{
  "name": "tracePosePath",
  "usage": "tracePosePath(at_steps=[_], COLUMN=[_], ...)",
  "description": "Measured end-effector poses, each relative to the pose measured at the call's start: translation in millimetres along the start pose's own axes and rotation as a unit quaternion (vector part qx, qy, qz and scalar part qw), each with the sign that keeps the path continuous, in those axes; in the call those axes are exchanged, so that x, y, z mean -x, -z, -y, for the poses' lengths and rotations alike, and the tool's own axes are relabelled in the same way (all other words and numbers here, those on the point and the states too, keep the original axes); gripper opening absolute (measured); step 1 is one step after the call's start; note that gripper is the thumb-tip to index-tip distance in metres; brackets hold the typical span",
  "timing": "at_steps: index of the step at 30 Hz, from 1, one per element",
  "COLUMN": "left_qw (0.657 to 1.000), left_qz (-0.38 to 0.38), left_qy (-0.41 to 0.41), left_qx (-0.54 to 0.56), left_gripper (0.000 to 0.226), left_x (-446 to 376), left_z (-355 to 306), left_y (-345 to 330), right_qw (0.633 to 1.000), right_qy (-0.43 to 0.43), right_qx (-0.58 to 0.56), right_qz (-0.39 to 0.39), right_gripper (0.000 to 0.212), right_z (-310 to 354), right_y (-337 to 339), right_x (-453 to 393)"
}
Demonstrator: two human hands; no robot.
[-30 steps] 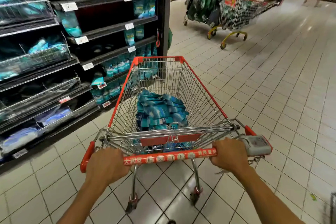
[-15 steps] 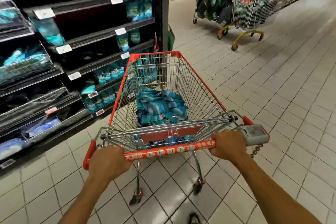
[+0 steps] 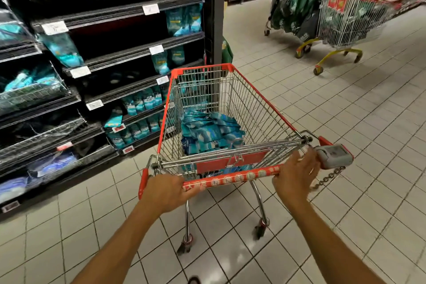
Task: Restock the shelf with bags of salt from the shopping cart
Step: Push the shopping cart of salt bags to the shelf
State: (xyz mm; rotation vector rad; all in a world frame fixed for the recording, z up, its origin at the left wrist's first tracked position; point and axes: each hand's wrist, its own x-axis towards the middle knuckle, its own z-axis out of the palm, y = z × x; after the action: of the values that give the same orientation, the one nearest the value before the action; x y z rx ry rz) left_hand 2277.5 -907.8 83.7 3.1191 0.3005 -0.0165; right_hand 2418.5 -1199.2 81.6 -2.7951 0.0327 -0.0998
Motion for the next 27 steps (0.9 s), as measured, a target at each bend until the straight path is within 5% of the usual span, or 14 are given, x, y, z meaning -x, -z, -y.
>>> tracePosePath(at_steps=[2, 6, 8, 12, 17, 19, 22, 27], left_qw=[1.000, 1.000, 1.000, 0.999, 0.999, 0.998, 0.996, 0.964], left_qz=[0.004, 0.001, -0.002, -0.007, 0.017, 0.037, 0.086, 0.182], left_qy=[0.008, 0.018, 0.017, 0.008, 0.019, 0.032, 0.029, -0.054], left_qx=[-0.012, -0.015, -0.020, -0.037, -0.031, -0.030, -0.005, 0.188], left_gripper=[0.092, 0.091, 0.089, 0.090, 0.108, 0.096, 0.052, 0.023], left_x=[-18.1, -47.2, -58.9, -85.0, -119.0, -132.3, -156.9, -181.5], left_z=[-12.3, -32.3, -41.8, -58.7, -77.2, -88.7, -97.5, -90.9], left_y=[-0.1, -1.4, -2.8, -6.1, -3.6, 2.9, 8.6, 16.6], right_qw=[0.979, 0.858, 0.839, 0.875, 0.861, 0.858, 0.802, 0.750], right_qy=[-0.045, -0.176, -0.243, -0.233, -0.236, -0.232, -0.221, -0.291], right_qx=[-0.196, -0.483, -0.484, -0.422, -0.444, -0.438, -0.516, -0.581], right_qz=[-0.022, 0.018, 0.049, 0.042, 0.079, 0.135, 0.201, 0.124], right_gripper=[0.098, 0.096, 0.100, 0.103, 0.094, 0.069, 0.026, 0.032], right_z=[19.4, 58.8, 73.4, 78.5, 87.2, 100.7, 125.6, 142.3], right_y=[-10.0, -14.5, -13.1, -20.4, -30.4, -39.7, -49.4, -59.0], right_x=[9.0, -9.7, -31.2, -60.2, -81.1, -73.1, -57.2, -67.2])
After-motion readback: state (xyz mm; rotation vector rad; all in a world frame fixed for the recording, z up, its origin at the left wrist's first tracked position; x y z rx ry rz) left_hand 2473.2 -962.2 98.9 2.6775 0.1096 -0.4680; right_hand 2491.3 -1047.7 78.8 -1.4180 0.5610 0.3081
